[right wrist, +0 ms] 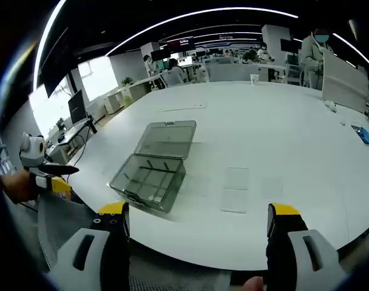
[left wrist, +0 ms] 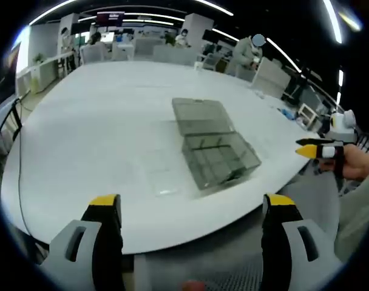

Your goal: Insert the divider into the dual guide fixture by aligning both edges with the guide slots and pushing it downward to the bottom, including one-sided entry, uneven engagement, binding, and posture correction.

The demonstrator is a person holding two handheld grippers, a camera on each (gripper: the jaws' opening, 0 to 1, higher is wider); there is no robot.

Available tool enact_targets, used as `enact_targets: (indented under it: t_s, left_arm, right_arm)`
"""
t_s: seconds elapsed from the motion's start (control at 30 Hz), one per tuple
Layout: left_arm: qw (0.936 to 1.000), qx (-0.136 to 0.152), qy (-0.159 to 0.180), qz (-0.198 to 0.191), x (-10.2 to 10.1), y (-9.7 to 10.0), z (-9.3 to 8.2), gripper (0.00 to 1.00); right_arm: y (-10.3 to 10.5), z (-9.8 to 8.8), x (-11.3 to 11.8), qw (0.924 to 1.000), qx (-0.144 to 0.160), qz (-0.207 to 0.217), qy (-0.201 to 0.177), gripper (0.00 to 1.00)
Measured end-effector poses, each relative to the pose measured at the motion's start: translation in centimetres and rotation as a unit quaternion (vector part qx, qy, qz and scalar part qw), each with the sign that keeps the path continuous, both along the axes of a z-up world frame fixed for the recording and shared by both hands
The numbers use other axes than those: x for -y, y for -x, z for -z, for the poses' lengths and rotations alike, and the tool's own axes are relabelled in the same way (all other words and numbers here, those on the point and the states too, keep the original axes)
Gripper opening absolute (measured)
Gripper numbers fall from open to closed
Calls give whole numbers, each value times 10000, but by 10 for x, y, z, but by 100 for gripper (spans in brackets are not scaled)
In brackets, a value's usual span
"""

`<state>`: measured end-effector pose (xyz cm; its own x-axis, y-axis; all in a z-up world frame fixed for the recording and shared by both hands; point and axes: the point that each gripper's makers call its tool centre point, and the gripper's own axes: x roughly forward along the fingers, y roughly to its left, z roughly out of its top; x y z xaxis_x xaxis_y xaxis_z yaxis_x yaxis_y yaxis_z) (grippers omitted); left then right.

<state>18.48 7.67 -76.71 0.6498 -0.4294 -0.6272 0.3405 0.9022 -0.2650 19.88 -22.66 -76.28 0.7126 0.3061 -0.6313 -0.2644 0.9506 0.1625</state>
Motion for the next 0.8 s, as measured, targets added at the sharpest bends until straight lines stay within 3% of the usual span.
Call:
enact_targets:
  t_s: [0.8]
  left_arm:
    - [10000,25,5,-86,-1,-2,-1,93]
  right_arm:
    - [1,1,0,10000,-10,-28,6,92]
